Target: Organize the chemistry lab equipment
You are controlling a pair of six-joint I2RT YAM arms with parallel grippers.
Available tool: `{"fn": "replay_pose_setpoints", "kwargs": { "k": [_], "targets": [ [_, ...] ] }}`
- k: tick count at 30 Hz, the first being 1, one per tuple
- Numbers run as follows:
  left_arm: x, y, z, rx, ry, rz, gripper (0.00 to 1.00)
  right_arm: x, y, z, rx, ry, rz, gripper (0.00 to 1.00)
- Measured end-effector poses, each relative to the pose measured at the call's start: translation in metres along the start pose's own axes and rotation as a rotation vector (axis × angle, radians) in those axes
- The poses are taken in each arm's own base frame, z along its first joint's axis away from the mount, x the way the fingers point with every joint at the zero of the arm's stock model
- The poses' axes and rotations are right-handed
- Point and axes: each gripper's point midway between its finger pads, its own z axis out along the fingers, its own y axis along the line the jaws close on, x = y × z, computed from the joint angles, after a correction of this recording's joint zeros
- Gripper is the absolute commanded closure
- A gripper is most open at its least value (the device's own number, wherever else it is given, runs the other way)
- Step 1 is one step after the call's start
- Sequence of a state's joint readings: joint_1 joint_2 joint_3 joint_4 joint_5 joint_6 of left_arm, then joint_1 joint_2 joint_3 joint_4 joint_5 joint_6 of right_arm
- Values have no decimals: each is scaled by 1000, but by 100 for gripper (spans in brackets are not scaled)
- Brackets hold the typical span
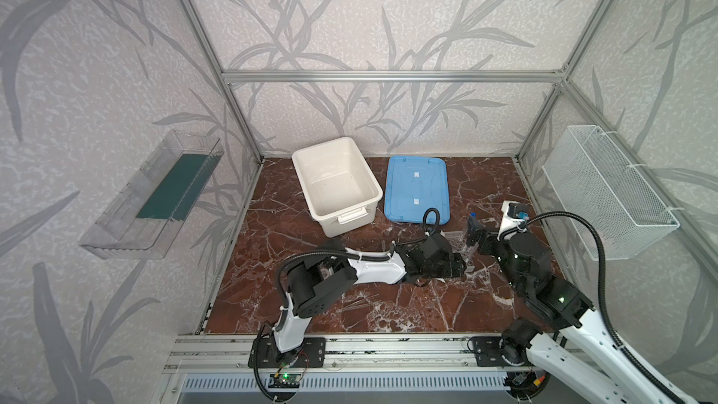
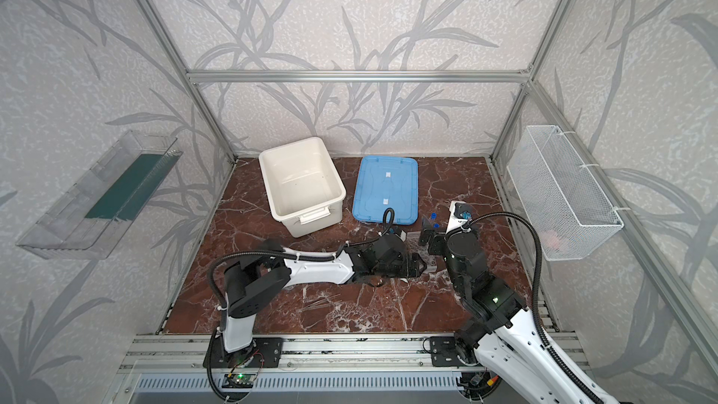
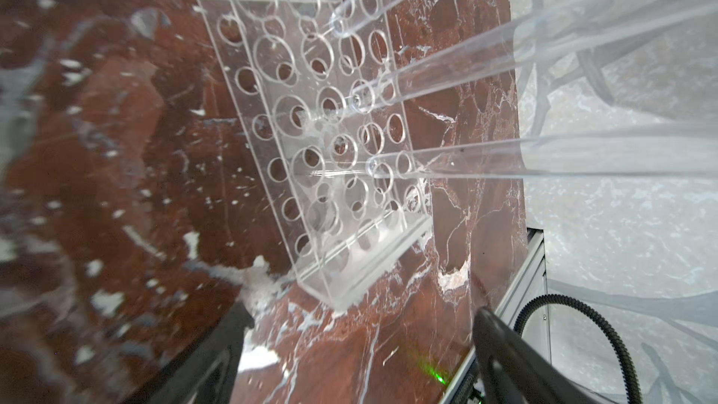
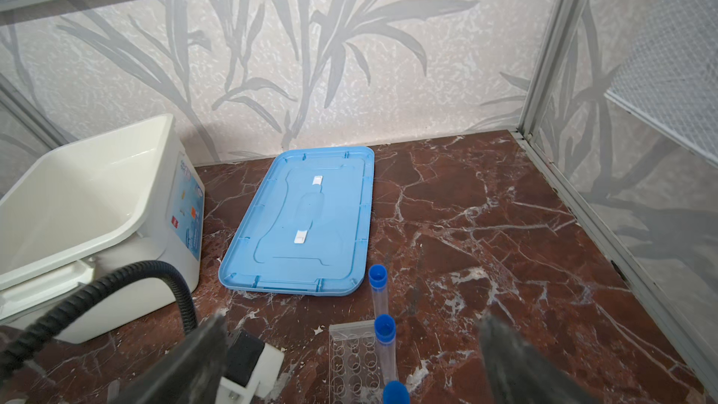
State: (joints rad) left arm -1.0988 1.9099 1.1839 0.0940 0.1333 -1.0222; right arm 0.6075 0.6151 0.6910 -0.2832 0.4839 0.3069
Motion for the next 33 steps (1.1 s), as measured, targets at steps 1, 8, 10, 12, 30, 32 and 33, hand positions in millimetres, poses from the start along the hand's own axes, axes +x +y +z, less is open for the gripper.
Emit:
{"fn": "replay_pose_setpoints", "kwargs": {
  "k": [1, 8, 10, 12, 30, 32, 33],
  "targets": [
    [-3, -3, -9, 2, -10, 7, 1, -3, 3, -1, -16, 2, -8, 1],
    [-33, -33, -102, 21, -119, 107, 1, -24, 31, -6, -137, 35, -72, 1],
    [-43, -36, -131, 16, -153, 137, 2, -28, 41, -6, -179, 48, -79, 1],
    [-62, -27, -164, -11, -205, 144, 8, -30, 51, -5, -223, 65, -86, 1],
    [-209, 115, -390, -486, -570, -4, 1, -12, 121, 42, -433, 256, -160, 1],
    [-221, 147, -401, -536, -580, -88, 1, -12, 131, 48, -458, 278, -157, 1],
    [-225, 168, -403, -567, -577, -136, 6, -12, 136, 51, -473, 285, -153, 1]
  ]
}}
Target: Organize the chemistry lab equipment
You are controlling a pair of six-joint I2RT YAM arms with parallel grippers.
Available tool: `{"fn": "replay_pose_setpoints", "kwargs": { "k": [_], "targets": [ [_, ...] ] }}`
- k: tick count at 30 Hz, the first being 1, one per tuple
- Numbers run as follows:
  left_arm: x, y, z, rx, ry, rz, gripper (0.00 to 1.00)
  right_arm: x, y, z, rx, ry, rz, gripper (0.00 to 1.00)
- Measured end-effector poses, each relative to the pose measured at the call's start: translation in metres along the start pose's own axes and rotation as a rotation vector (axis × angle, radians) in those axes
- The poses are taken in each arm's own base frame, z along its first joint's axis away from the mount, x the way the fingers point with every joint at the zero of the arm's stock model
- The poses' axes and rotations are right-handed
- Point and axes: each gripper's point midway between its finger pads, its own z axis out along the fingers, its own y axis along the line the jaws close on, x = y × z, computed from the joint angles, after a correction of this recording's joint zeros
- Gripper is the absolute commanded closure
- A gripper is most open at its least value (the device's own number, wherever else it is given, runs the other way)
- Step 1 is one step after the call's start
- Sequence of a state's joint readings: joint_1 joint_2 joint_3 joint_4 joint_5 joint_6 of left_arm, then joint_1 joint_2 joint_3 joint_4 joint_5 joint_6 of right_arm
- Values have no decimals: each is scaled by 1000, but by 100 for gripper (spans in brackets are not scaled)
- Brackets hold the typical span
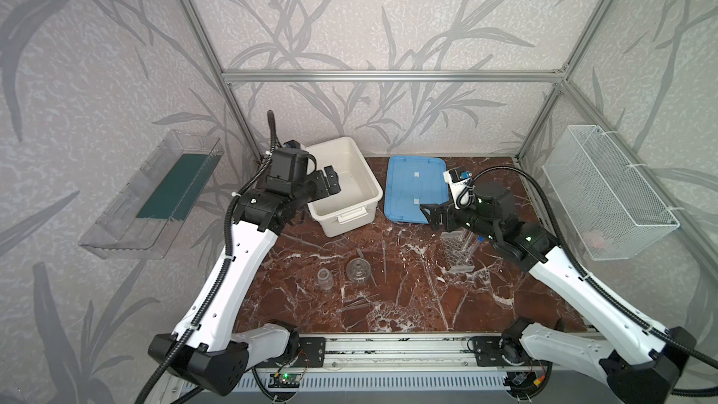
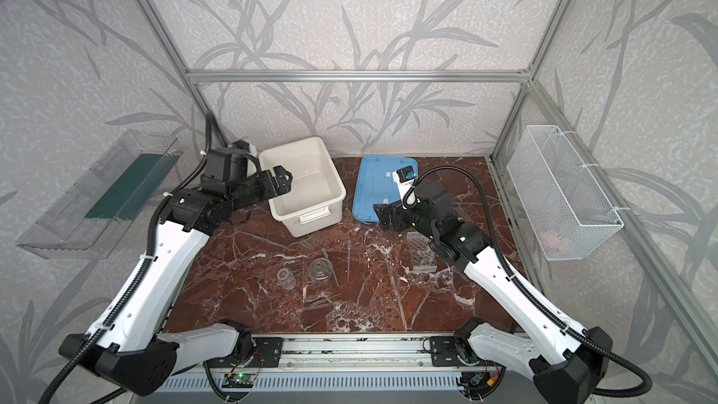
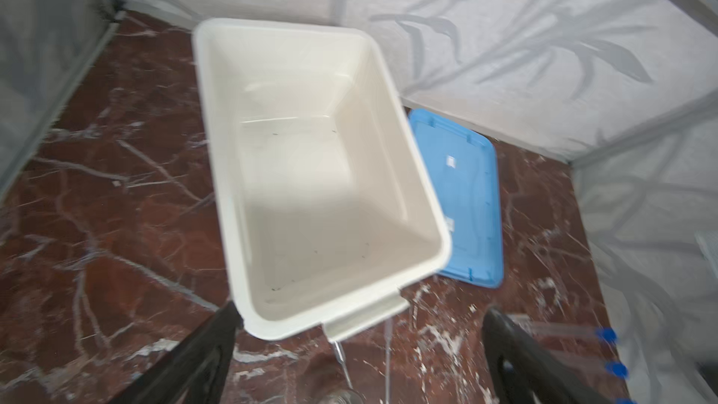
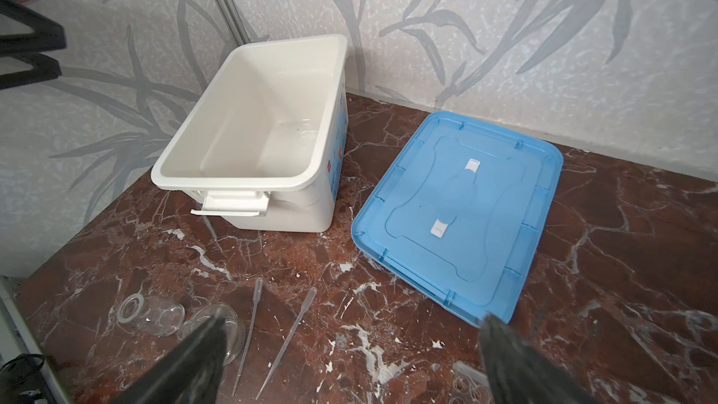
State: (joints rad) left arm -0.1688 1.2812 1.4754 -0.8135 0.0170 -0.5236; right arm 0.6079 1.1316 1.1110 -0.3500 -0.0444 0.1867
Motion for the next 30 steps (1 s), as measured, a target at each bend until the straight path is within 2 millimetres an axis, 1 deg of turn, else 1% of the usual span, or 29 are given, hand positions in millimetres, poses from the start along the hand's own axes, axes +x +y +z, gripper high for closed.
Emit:
{"fn": "replay_pose_setpoints", "kwargs": {
  "k": [1, 3, 4, 7, 9, 11, 12, 15, 21, 24, 25, 29, 30],
  "targets": [
    [-1, 18, 14, -47, 17, -29, 14, 1, 3, 4, -14, 7, 4, 1],
    [8, 41, 39, -116, 75, -62, 19, 6, 6, 11, -34, 30, 14, 0],
    [15, 48, 51, -139, 108, -69, 21, 9, 8, 15, -44, 44, 19, 0],
    [33, 58, 77, -176, 171, -84, 27, 17, 12, 24, -63, 74, 29, 0],
    [36, 60, 86, -187, 183, -94, 29, 21, 14, 28, -71, 88, 31, 0],
    [35, 62, 93, -197, 177, -101, 33, 23, 15, 30, -76, 96, 35, 0],
    [34, 64, 96, -209, 171, -105, 37, 23, 16, 30, -77, 96, 40, 0],
    [30, 72, 108, -247, 153, -115, 40, 24, 17, 32, -83, 90, 49, 0],
    [28, 87, 138, -306, 153, -136, 42, 26, 17, 33, -87, 92, 62, 0],
    [26, 90, 149, -313, 144, -147, 48, 26, 18, 34, -89, 88, 69, 0],
    [25, 90, 152, -314, 136, -148, 51, 27, 17, 34, -89, 89, 71, 1],
    [17, 90, 160, -313, 111, -162, 60, 31, 18, 36, -91, 95, 77, 1],
    [15, 88, 162, -308, 105, -166, 63, 31, 18, 36, -92, 95, 78, 1]
  ]
}}
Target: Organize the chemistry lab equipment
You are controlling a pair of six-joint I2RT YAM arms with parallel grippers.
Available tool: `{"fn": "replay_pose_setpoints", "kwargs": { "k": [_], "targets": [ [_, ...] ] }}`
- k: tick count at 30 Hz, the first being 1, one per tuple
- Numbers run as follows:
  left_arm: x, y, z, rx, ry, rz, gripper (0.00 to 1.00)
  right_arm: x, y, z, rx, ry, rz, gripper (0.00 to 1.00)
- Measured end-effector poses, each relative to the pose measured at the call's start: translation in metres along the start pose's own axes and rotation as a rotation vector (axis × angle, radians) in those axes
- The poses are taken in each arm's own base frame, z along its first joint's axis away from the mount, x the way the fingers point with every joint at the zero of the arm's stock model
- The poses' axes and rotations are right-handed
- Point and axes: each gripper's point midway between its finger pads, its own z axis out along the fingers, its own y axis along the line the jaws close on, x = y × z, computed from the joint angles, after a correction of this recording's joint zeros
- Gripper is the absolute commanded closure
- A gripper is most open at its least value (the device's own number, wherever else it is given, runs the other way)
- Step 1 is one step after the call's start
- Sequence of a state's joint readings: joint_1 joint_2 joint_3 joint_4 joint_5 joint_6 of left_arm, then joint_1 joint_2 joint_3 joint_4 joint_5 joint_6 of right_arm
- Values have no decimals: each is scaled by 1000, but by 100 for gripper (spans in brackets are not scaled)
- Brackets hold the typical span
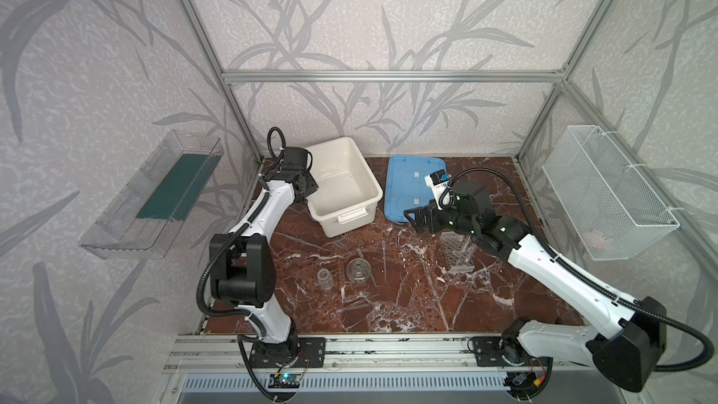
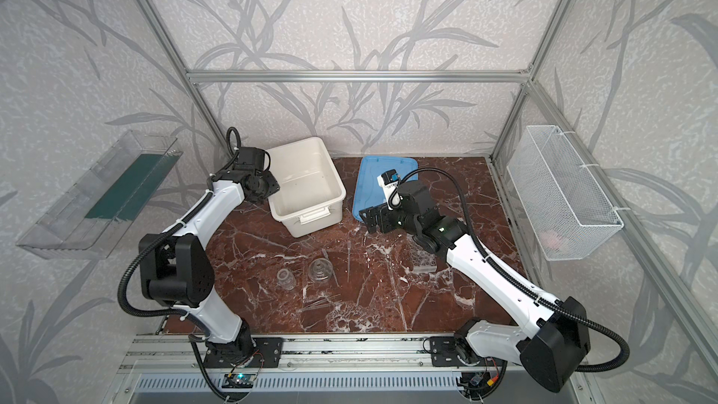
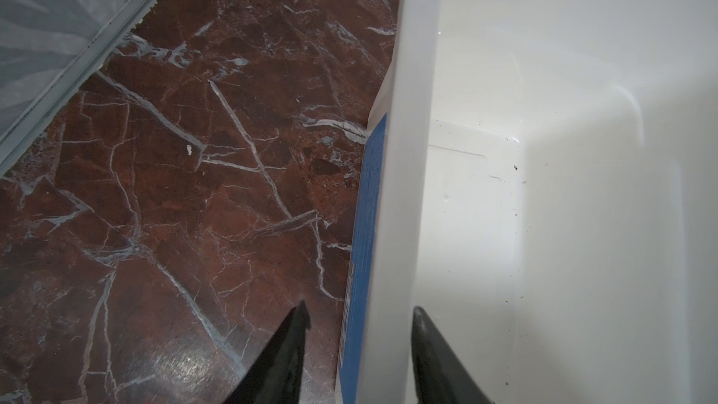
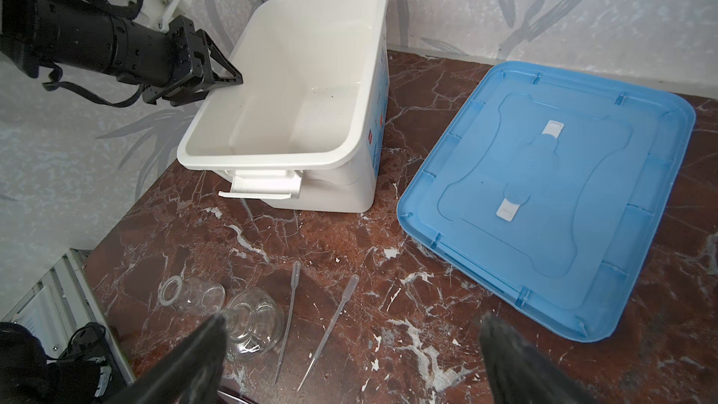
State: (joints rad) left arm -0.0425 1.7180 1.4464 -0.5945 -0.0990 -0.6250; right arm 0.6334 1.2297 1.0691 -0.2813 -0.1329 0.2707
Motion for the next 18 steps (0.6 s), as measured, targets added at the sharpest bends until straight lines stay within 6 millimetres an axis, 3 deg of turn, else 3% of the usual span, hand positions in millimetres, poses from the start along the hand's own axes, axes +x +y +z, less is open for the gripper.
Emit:
{"fn": "replay_pose_setpoints", "kwargs": {
  "k": [3, 7, 12, 18],
  "targets": [
    [-2, -2, -1, 8, -5, -20, 73, 1, 2, 1, -4, 2, 0, 1],
    [-3, -2, -2, 9, -7, -53, 75, 3, 2, 5, -5, 9, 2, 1],
    [7, 3, -12, 22, 0, -84, 92, 6, 1, 6, -3, 16, 3, 2],
    [11, 11, -16, 21, -10, -144, 92, 9, 0, 8, -3, 16, 3, 2]
  ]
}}
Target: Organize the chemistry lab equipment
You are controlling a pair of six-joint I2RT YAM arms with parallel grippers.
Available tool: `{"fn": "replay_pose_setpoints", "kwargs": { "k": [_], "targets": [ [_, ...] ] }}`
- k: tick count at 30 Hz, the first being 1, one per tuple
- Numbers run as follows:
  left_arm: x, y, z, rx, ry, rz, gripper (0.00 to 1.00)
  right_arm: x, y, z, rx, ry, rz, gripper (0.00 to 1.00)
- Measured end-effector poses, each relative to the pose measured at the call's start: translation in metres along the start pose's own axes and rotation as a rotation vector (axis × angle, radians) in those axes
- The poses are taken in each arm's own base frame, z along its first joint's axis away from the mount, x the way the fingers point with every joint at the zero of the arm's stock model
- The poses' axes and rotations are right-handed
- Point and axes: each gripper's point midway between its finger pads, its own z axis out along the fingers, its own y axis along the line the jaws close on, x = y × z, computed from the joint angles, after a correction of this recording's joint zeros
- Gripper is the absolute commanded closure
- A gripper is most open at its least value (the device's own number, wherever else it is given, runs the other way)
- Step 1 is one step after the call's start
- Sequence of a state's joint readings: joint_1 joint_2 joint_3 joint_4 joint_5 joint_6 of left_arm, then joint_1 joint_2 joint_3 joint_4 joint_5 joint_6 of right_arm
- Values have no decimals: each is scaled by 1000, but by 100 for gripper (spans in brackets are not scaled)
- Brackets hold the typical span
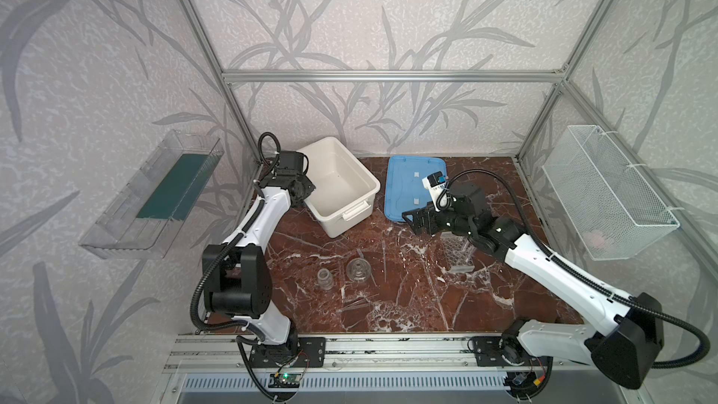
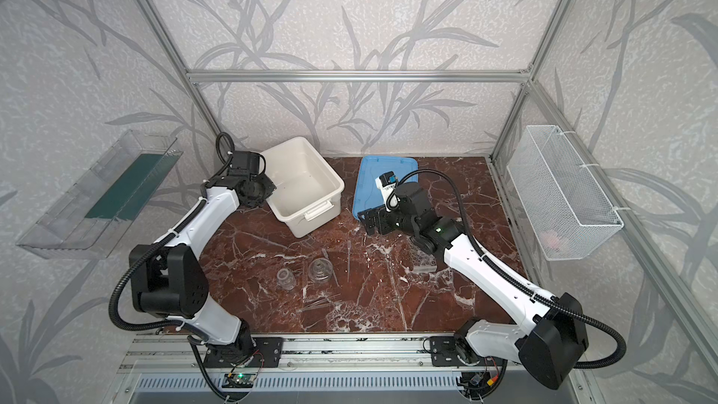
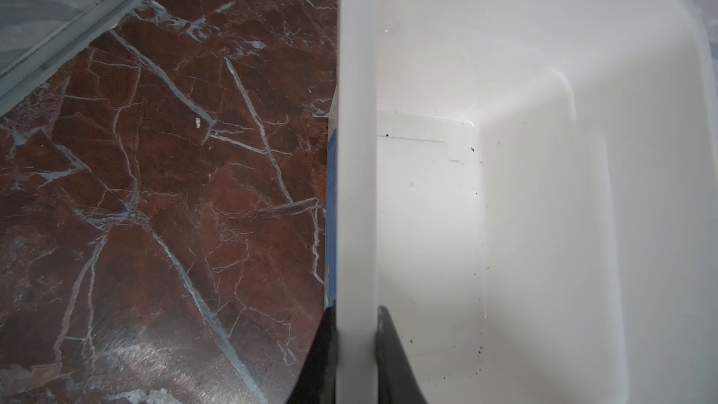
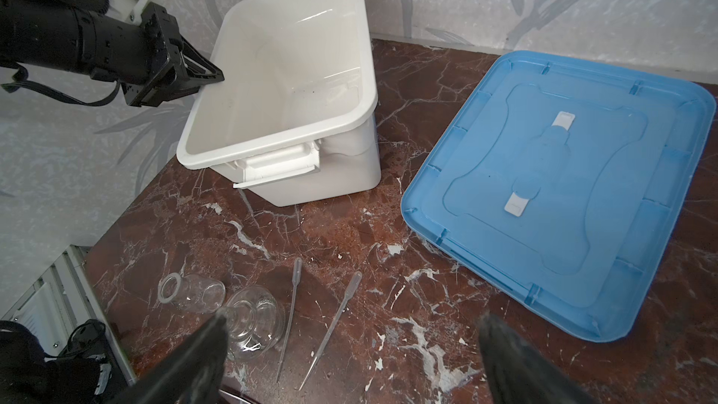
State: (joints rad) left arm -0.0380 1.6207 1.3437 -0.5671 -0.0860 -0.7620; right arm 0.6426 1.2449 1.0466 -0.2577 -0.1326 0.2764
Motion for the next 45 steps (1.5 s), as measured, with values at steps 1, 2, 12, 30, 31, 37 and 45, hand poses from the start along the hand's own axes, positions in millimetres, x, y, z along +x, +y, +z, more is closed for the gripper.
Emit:
{"fn": "replay_pose_setpoints", "kwargs": {
  "k": [1, 2, 12, 30, 31, 37, 45],
  "targets": [
    [0, 0, 0, 2, -5, -10, 92, 2, -1, 1, 1, 4, 1, 2],
    [1, 0, -1, 8, -10, -24, 92, 3, -1, 1, 2, 6, 1, 2],
    [26, 10, -49, -25, -86, -209, 93, 6, -1, 2, -1, 8, 11, 2],
    [55, 21, -62, 12, -333, -589, 100, 18, 13, 17, -33, 48, 11, 2],
    [56, 19, -63, 15, -346, -600, 98, 19, 12, 18, -32, 52, 12, 2],
    [70, 11, -61, 43, -382, -657, 92, 23, 11, 23, -28, 69, 13, 2],
    [87, 1, -59, 69, -406, -658, 66, 26, 10, 27, -25, 80, 14, 2]
  ]
}}
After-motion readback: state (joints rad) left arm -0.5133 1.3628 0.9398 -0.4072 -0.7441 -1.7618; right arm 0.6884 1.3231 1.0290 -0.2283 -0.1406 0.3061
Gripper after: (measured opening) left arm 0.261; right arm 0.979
